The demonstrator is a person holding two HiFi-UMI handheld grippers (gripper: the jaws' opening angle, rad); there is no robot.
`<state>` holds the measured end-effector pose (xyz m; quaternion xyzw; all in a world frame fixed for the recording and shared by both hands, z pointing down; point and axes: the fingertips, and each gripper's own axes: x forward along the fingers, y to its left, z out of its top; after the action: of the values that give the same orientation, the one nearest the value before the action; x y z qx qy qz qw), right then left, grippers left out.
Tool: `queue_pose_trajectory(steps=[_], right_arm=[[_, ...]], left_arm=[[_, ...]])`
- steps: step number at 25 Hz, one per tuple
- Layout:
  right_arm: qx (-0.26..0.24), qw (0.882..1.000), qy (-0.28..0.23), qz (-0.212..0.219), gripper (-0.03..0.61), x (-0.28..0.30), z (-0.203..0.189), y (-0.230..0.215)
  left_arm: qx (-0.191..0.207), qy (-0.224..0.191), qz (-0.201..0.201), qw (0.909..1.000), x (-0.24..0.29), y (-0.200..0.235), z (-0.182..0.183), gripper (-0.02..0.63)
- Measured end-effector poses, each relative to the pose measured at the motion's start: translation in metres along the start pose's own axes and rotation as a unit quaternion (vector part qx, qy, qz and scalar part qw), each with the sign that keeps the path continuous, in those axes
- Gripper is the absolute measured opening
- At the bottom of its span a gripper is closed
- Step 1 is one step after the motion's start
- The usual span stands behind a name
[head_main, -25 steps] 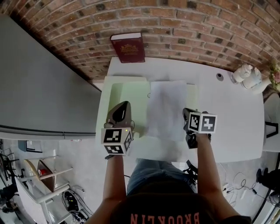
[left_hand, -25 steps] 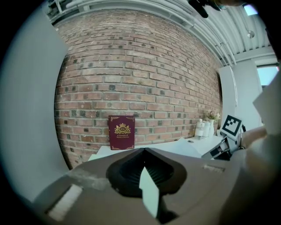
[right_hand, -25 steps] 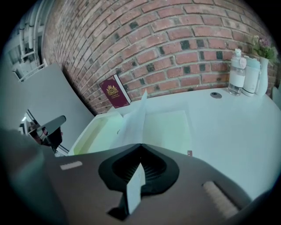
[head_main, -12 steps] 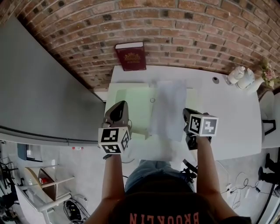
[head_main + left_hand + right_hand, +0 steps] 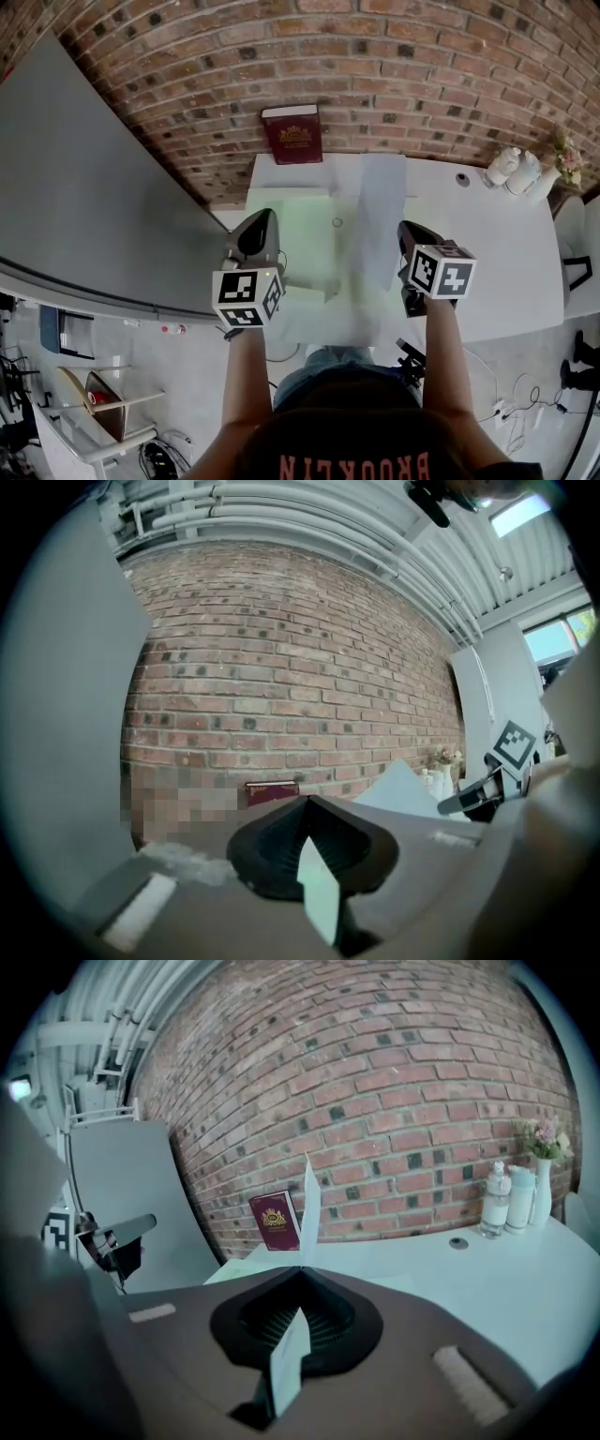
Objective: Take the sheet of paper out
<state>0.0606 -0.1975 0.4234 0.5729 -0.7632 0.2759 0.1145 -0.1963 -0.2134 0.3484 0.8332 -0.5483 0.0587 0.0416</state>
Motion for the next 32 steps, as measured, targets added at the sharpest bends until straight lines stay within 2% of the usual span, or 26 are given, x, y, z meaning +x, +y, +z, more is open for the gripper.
queue_pose_trajectory(steps=[6, 12, 18, 23, 27, 32], right_arm=[[-0.056, 0.995, -0.075, -0.016, 0.003, -0.019, 0.035, 0.019], [-0.078, 0.986, -0.147, -0.028, 0.003, -0.044, 0.066, 0.030], [-0.107, 0.971, -0.212, -0.039, 0.003, -0.070, 0.097, 0.043], [-0.126, 0.953, -0.271, -0.046, 0.003, -0.092, 0.123, 0.053], [-0.136, 0.944, -0.296, -0.049, 0.002, -0.106, 0.134, 0.059], [-0.134, 0.939, -0.312, -0.048, 0.002, -0.115, 0.139, 0.060]], left_arm=[[0.011, -0.029, -0.009, 0.9995, -0.005, 0.005, 0.025, 0.000], [0.017, -0.068, -0.007, 0.9975, -0.014, 0.009, 0.055, 0.000], [0.023, -0.097, -0.005, 0.9950, -0.024, 0.013, 0.078, 0.000], [0.023, -0.117, -0.007, 0.9929, -0.030, 0.016, 0.094, 0.000], [0.026, -0.129, -0.011, 0.9912, -0.032, 0.015, 0.105, 0.000], [0.027, -0.137, -0.016, 0.9901, -0.033, 0.012, 0.111, 0.000]])
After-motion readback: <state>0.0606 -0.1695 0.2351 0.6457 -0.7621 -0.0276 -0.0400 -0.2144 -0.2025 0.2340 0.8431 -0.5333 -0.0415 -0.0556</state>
